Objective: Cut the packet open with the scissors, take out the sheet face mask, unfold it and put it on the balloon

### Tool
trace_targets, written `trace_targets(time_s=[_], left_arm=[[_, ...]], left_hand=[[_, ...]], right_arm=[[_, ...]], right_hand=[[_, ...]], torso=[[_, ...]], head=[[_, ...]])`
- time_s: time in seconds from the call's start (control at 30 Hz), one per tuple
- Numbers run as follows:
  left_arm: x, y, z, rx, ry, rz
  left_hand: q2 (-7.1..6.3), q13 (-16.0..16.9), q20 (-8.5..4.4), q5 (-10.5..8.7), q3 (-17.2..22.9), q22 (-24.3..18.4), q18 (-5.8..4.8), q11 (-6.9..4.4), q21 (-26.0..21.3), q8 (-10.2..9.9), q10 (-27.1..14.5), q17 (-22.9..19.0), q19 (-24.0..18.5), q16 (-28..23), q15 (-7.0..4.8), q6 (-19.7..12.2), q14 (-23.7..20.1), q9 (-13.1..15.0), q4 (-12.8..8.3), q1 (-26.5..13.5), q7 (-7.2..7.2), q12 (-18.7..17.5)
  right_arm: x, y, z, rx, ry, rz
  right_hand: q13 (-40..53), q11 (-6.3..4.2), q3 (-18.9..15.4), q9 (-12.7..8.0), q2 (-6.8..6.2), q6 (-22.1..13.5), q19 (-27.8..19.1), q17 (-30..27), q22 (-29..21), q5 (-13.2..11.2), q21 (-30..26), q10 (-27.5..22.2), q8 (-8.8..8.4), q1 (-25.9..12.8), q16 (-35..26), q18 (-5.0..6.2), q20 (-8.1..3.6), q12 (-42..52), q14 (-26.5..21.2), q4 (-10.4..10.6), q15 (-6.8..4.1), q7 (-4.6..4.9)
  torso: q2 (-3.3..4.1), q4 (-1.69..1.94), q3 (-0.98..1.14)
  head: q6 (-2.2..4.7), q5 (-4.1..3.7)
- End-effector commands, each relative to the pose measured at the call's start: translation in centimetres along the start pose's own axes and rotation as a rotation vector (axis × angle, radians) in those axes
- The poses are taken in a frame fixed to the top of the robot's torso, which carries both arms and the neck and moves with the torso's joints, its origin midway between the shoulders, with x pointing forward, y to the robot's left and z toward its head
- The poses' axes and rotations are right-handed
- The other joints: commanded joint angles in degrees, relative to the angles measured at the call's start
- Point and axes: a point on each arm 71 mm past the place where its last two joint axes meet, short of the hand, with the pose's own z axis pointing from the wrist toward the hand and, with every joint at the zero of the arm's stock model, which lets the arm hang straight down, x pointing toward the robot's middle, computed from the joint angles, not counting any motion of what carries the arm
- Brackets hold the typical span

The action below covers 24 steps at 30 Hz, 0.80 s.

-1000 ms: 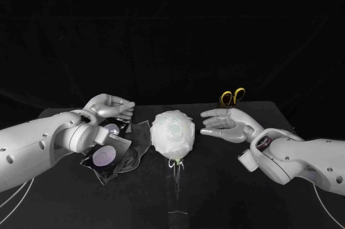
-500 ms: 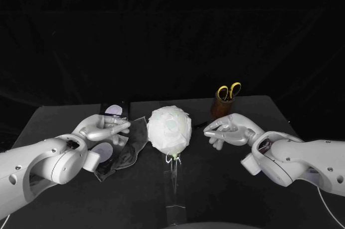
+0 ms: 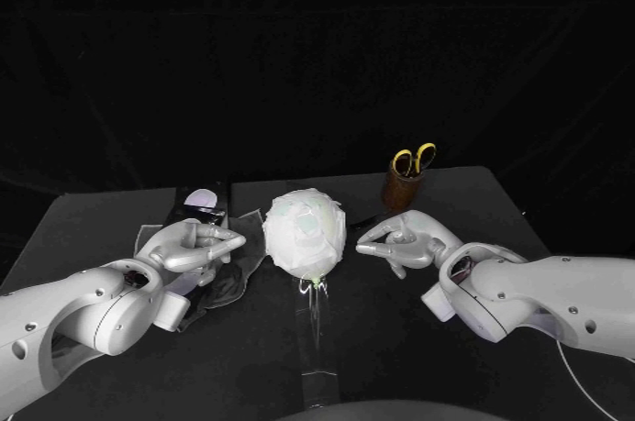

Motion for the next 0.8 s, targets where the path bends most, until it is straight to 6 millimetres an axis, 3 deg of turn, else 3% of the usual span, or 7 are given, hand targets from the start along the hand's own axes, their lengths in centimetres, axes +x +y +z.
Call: trace_targets(time_s=[0.03, 0.33, 0.8], left_arm=[[0.6, -0.2, 0.1, 0.002, 0.017, 0.020], [1.4, 0.0, 0.5, -0.006, 0.030, 0.026], [1.9, 0.0, 0.8, -0.003, 0.037, 0.035]], left_hand=[[0.63, 1.45, 0.24, 0.25, -0.80, 1.33, -0.84, 0.17, 1.17, 0.37, -0.92, 1.62, 0.19, 0.57, 0.07, -0.62, 0.45, -0.03, 0.01, 0.25, 0.05, 2.15], [1.27, 3.15, 0.48, 0.11, -2.28, 3.27, -1.04, 0.28, 2.86, 0.86, -2.33, 2.85, 0.22, 1.39, 0.27, -1.35, 0.95, -0.21, -0.09, 1.42, 0.27, 5.05], [1.39, 3.46, 0.56, 0.10, -2.77, 3.84, -1.12, 0.35, 3.33, 0.91, -2.57, 3.23, 0.30, 1.63, 0.34, -1.66, 1.12, -0.32, -0.09, 1.85, 0.35, 5.71]], right_arm=[[0.2, 0.4, 0.0, -0.030, -0.035, -0.015], [1.1, 1.2, 0.2, -0.077, -0.058, -0.011], [1.5, 1.7, 0.8, -0.096, -0.094, -0.007]], right_hand=[[34.34, -0.41, -0.60, -0.05, 0.18, 0.11, 0.40, 5.63, 1.92, 0.20, 1.80, 2.68, -0.38, 0.35, 1.17, -0.97, 0.10, 32.65, 3.66, -0.07, 0.04, 0.14], [39.35, -0.04, -2.08, 0.06, 0.06, -0.06, 0.67, 11.80, 5.67, 0.19, 5.26, 4.54, -0.82, 0.04, 3.70, -1.35, 0.56, 37.03, 5.38, -0.06, 0.52, 0.56], [41.15, 0.17, -3.41, 0.23, 0.25, -0.15, 0.39, 13.85, 7.49, 0.13, 6.89, 5.31, -1.03, -0.51, 4.42, -1.45, 0.88, 38.62, 5.99, 0.10, 0.82, 0.79]], torso=[[-0.10, 0.03, -0.02], [-0.08, 0.07, -0.02], [-0.15, 0.08, -0.02]], head=[[-0.34, -0.30], [-0.52, -0.57], [-0.62, -0.76]])
